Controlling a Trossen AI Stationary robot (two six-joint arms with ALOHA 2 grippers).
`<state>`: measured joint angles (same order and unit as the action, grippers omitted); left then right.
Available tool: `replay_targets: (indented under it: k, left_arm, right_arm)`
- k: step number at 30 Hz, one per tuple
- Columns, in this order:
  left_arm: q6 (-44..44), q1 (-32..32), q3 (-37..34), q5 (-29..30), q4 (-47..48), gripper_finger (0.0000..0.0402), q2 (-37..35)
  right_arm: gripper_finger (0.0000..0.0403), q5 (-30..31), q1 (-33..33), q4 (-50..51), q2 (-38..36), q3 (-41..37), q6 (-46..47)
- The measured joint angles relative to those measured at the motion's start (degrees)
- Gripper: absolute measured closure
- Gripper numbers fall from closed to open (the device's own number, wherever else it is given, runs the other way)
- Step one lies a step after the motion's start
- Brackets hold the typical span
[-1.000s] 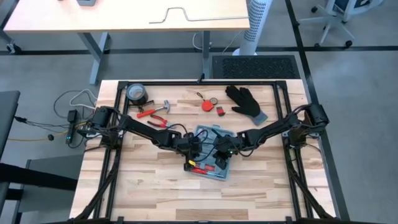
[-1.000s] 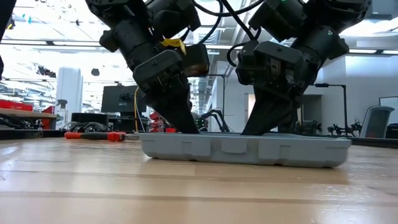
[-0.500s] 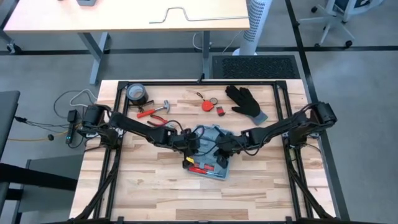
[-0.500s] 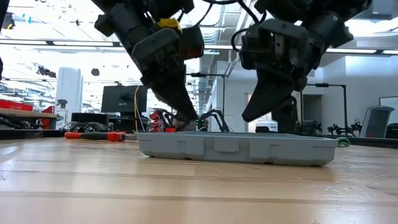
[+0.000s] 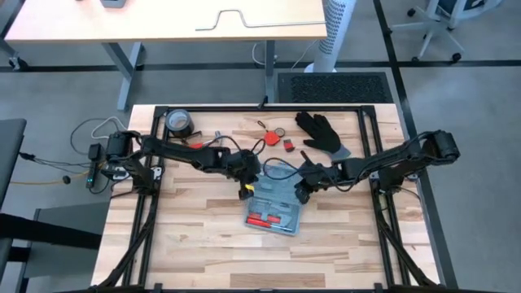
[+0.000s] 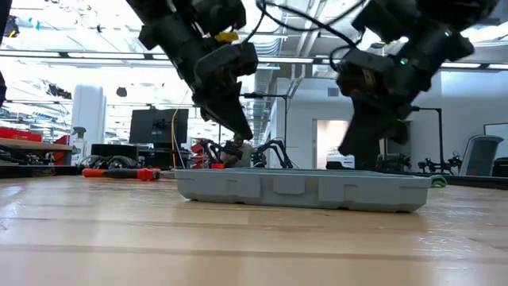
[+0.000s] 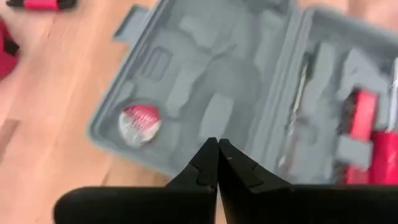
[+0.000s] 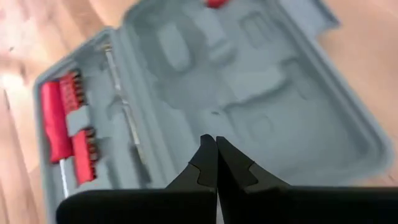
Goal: Prefit tool cases
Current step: Put the orange hammer into the gray prefit tool case
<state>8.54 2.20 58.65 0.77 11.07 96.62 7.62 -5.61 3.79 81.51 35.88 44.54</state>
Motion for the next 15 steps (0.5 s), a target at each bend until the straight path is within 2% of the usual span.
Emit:
replay_targets:
  k: [4, 10, 15]
  left_arm:
    - [-6.0, 3.2, -0.2, -1.4, 3.2, 0.0401, 0.0]
    - [-8.9, 10.5, -6.4, -12.6, -1.9, 0.0401, 0.0]
    - [-12.0, 12.7, -9.9, -17.4, -4.4, 0.0401, 0.0]
  right_arm:
    - [0.0402, 0.0, 1.7, 0.2, -0.8, -1.9, 2.0]
    - [0.0402, -0.1, 5.8, -4.7, 1.6, -1.9, 3.7]
    - [0.0403, -1.8, 8.4, -6.0, 5.2, -1.8, 5.9]
